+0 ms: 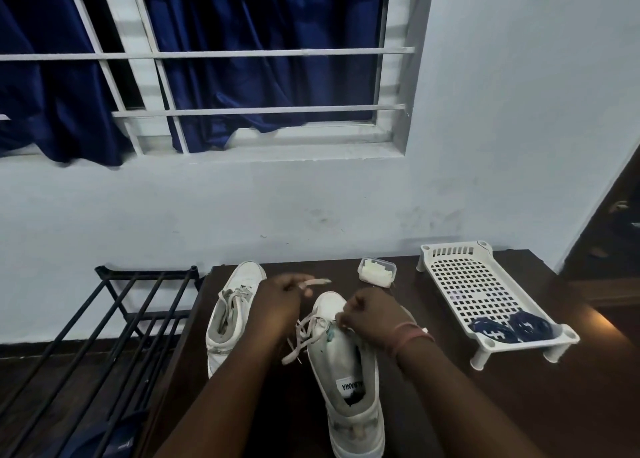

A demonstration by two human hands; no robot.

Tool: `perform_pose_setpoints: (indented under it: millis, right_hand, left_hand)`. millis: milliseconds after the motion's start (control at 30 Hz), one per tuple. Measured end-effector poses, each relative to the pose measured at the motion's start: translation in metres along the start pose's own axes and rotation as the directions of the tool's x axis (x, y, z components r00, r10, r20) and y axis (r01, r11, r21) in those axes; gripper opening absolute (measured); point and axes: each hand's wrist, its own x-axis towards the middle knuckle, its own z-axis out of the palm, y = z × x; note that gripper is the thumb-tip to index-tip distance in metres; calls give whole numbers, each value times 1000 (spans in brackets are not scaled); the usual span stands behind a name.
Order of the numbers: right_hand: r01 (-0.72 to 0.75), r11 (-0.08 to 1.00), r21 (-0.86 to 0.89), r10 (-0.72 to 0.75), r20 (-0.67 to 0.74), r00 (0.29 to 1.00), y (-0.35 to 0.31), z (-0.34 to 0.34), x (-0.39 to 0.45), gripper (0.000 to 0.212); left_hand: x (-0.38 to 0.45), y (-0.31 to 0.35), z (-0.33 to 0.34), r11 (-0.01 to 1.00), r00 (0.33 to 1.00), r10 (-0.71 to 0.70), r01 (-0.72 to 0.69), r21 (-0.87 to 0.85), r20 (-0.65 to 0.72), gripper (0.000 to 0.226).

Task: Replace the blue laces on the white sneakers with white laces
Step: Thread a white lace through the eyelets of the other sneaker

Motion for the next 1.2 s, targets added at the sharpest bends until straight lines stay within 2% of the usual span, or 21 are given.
perform_pose_setpoints:
  millis: [67, 133, 200, 267, 433, 533, 600, 667, 767, 833, 900, 1000, 1100, 1200]
  right_hand:
    - [-13, 982, -190, 12, -4, 1000, 0, 8, -2, 28]
    - [-14, 969, -246, 7, -28, 1000, -2, 18, 1, 34]
    - [6, 961, -275, -20, -47, 999, -3, 25, 5, 30]
    - [22, 951, -308, -45, -67, 997, 0, 31, 8, 27]
    - [-39, 950, -311, 10, -94, 996, 13, 38, 11, 28]
    - [-42, 951, -306, 14, -91, 996, 17, 38, 15, 16]
    - [-96, 965, -243, 72, -103, 992, 21, 36, 16, 10]
    - [-137, 981, -135, 124, -101, 987, 29, 32, 18, 12]
    - [-57, 982, -178, 54, -21, 998, 38, 23, 19, 12]
    - [36, 945, -325, 3, 119, 993, 37, 19, 20, 21]
    - [191, 830, -524, -53, 267, 962, 37, 15, 19, 26]
    - [245, 763, -598, -97, 268, 958, 45, 19, 26, 21]
    - [347, 592, -727, -193, 291, 937, 51, 22, 33, 24]
    - [387, 558, -734, -189, 342, 921, 48, 25, 33, 20]
  left_hand:
    - [-3, 1, 7, 999, 999, -43, 43, 11, 25, 22]
    - [-5, 2, 15, 998, 996, -70, 71, -4, 63, 24]
    - [-5, -2, 23, 997, 990, -74, 76, -10, 120, 23]
    - [-4, -9, 29, 997, 989, -53, 46, 58, 140, 19]
    - [-10, -17, 39, 986, 986, 25, -50, 157, 163, 15]
    - [-11, -22, 43, 975, 991, 30, -58, 216, 133, 14]
    - [-11, -24, 45, 974, 994, 23, -46, 221, 105, 13]
    - [-11, -26, 47, 966, 996, 6, -28, 256, 86, 23]
    - [-11, -28, 50, 950, 996, 20, -47, 310, 87, 32]
    - [-11, -26, 51, 943, 997, 6, -30, 330, 75, 30]
    - [-11, -27, 53, 947, 997, -10, -16, 321, 78, 31]
    - [-12, -31, 54, 931, 993, 13, -54, 361, 117, 38]
    - [-11, -35, 56, 896, 989, 63, -116, 428, 137, 42]
    - [-10, -35, 57, 888, 989, 125, -150, 434, 84, 35]
